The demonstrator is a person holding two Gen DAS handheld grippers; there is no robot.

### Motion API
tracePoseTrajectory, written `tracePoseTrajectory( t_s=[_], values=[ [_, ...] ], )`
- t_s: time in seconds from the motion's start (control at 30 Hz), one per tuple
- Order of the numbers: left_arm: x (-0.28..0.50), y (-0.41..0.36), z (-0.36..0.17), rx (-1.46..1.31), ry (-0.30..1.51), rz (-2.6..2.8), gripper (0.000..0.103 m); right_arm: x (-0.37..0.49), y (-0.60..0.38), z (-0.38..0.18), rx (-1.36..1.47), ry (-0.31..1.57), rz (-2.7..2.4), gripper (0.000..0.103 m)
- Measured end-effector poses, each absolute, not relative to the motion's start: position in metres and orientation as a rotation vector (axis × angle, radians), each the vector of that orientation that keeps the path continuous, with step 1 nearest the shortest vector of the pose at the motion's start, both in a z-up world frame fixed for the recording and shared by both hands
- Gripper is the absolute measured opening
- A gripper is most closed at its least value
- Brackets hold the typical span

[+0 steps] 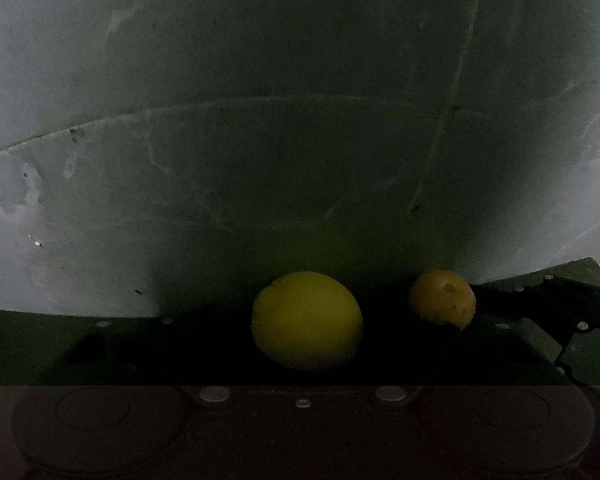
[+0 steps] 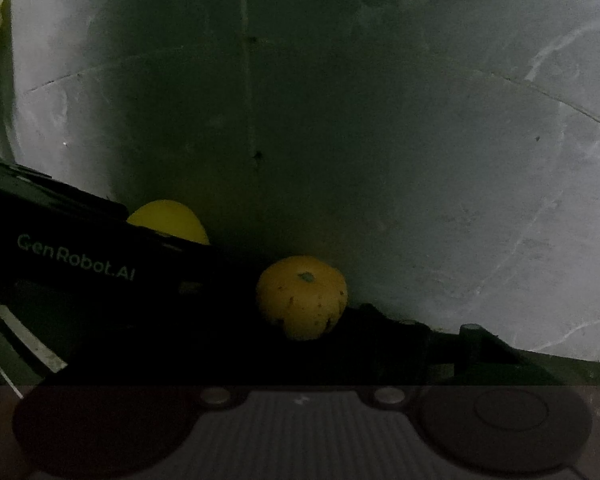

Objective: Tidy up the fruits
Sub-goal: 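Grasp the pale apple with the right gripper while the left gripper grasps the lemon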

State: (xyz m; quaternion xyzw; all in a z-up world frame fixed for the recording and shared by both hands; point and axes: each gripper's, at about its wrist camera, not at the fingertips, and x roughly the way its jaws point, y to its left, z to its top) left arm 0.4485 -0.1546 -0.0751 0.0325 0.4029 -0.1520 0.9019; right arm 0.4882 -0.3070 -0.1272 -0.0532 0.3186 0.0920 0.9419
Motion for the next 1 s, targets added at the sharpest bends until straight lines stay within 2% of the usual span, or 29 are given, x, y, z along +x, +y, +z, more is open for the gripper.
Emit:
tracePoseTrajectory(
  t_s=[0.33, 0.57, 1.0],
  values=[
    [0.456, -0.153, -0.076, 0.049, 0.868, -0.321, 0.075, 0.496, -0.311, -0.126, -0.092, 0.638, 0.19, 0.057],
    [0.461, -0.154, -0.077, 0.049, 0.884, -0.343, 0.065, 0.498, -0.308, -0.128, -0.077, 0.631, 0.186, 0.054],
    [0.457, -0.15, -0.075, 0.059, 0.869, -0.351, 0.064, 0.488, -0.312, -0.14, -0.058, 0.592, 0.187, 0.051]
  ],
)
